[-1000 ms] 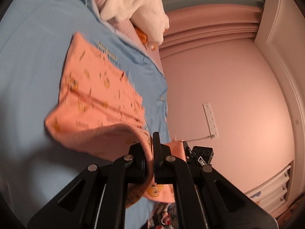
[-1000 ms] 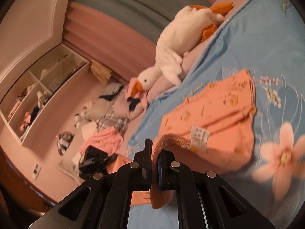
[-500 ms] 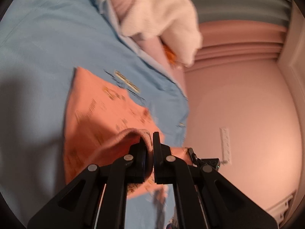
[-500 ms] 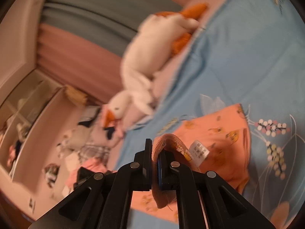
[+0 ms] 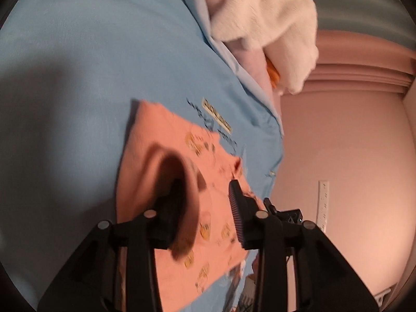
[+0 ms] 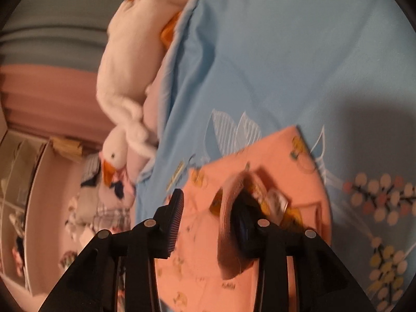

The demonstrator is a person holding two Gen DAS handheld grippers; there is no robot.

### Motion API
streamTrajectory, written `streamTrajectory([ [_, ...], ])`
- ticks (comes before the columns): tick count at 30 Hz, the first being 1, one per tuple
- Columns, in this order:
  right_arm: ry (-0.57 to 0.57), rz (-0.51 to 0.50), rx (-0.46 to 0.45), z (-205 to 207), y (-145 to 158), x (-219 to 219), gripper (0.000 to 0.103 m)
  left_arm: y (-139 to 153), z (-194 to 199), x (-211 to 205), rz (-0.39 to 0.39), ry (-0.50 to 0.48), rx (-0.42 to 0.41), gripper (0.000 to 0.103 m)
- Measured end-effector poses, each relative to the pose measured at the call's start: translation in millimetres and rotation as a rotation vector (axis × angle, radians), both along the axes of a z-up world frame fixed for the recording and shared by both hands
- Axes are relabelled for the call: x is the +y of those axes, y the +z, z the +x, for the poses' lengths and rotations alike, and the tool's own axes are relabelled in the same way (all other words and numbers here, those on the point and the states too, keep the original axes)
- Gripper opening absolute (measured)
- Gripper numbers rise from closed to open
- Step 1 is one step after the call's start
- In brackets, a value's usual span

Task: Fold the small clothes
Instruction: 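Fold the hem up toward the collar with both grippers and release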

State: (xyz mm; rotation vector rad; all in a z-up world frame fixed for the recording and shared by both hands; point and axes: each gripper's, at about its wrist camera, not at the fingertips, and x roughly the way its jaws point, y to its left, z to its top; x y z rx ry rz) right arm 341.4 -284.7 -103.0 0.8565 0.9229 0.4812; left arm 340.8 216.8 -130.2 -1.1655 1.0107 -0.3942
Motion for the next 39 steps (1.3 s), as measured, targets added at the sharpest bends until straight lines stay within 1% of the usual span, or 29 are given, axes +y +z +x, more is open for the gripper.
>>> streamTrajectory([
  [1, 0.013, -0.021, -0.005, -5, 4, 0, 0.037, 2, -3, 0, 0.003, -0.015, -0.004, 0.035],
  [4, 0.064, -0.058, -0.020, -19, 11, 1, 0.037, 10, -12, -5, 0.063, -0.052, -0.008, 0.033],
  [6, 0.099, -0.121, -0.015, -27, 15, 5, 0.037, 12, -14, -5, 0.103, -0.055, -0.010, 0.024],
  [7, 0.107, -0.151, -0.017, -28, 16, 9, 0.029, 11, -15, -4, 0.114, -0.052, -0.004, 0.011],
  [8, 0.099, -0.192, 0.000, -29, 16, 11, 0.022, 9, -17, -4, 0.108, -0.047, 0.003, 0.003],
  [9, 0.105, -0.228, 0.017, -29, 15, 13, 0.009, 9, -17, -4, 0.103, -0.043, 0.006, 0.003],
  [11, 0.114, -0.247, 0.070, -27, 11, 15, 0.008, 13, -11, -6, 0.084, -0.023, -0.003, 0.003],
  [13, 0.127, -0.209, 0.063, -24, 17, 16, 0.007, 17, -6, 0, 0.037, 0.022, -0.011, 0.003],
  [14, 0.125, -0.155, 0.055, -21, 19, 14, 0.007, 15, 2, 4, 0.000, 0.074, -0.003, 0.003],
  [15, 0.106, -0.063, 0.057, -14, 21, 10, 0.007, 14, 5, 8, -0.019, 0.111, 0.007, 0.003],
  [16, 0.079, -0.006, 0.066, -8, 19, 7, 0.008, 11, 10, 12, -0.025, 0.156, 0.025, 0.004],
  [17, 0.026, 0.069, 0.085, 2, 15, 3, 0.008, 9, 13, 15, -0.019, 0.188, 0.041, 0.004],
  [18, -0.023, 0.114, 0.098, 10, 11, 1, 0.008, 6, 17, 19, -0.016, 0.222, 0.058, 0.004],
  [19, -0.072, 0.143, 0.110, 17, 6, -2, 0.010, 3, 21, 22, -0.012, 0.242, 0.069, 0.005],
  [20, -0.123, 0.167, 0.119, 23, 0, -6, 0.014, -1, 25, 26, -0.009, 0.254, 0.082, 0.012],
  [22, -0.191, 0.190, 0.125, 30, -8, -13, 0.049, -7, 26, 35, 0.003, 0.278, 0.105, 0.017],
  [24, -0.223, 0.210, 0.102, 29, -12, -19, 0.050, -6, 24, 39, 0.071, 0.245, 0.117, 0.019],
  [25, -0.223, 0.184, 0.102, 26, -11, -21, 0.050, -3, 21, 43, 0.107, 0.234, 0.114, 0.020],
  [26, -0.222, 0.143, 0.098, 23, -9, -24, 0.050, 2, 21, 42, 0.138, 0.240, 0.111, 0.022],
  [27, -0.229, 0.100, 0.072, 19, -4, -29, 0.050, 7, 18, 45, 0.170, 0.240, 0.101, 0.025],
  [28, -0.236, 0.069, 0.047, 14, 2, -32, 0.050, 12, 14, 47, 0.194, 0.241, 0.088, 0.031],
  [30, -0.231, 0.008, -0.007, 5, 14, -37, 0.050, 26, 4, 47, 0.237, 0.225, 0.027, 0.031],
  [31, -0.198, -0.045, -0.037, 0, 22, -34, 0.050, 32, 3, 43, 0.259, 0.202, 0.002, 0.031],
  [33, -0.104, -0.207, -0.079, -9, 35, -16, 0.050, 42, -1, 24, 0.306, 0.104, -0.053, 0.031],
  [34, -0.057, -0.318, -0.106, -15, 41, -3, 0.047, 43, -2, 15, 0.320, 0.068, -0.069, 0.031],
  [35, -0.013, -0.420, -0.139, -22, 45, 11, 0.043, 43, -4, 0, 0.350, 0.013, -0.077, 0.031],
  [36, 0.021, -0.480, -0.164, -27, 46, 20, 0.034, 40, -6, -10, 0.371, -0.025, -0.079, 0.031],
  [37, 0.067, -0.524, -0.187, -35, 44, 28, 0.034, 36, -10, -24, 0.397, -0.078, -0.087, 0.031],
  [39, 0.129, -0.571, -0.206, -45, 38, 42, 0.034, 28, -21, -41, 0.481, -0.131, -0.089, 0.031],
])
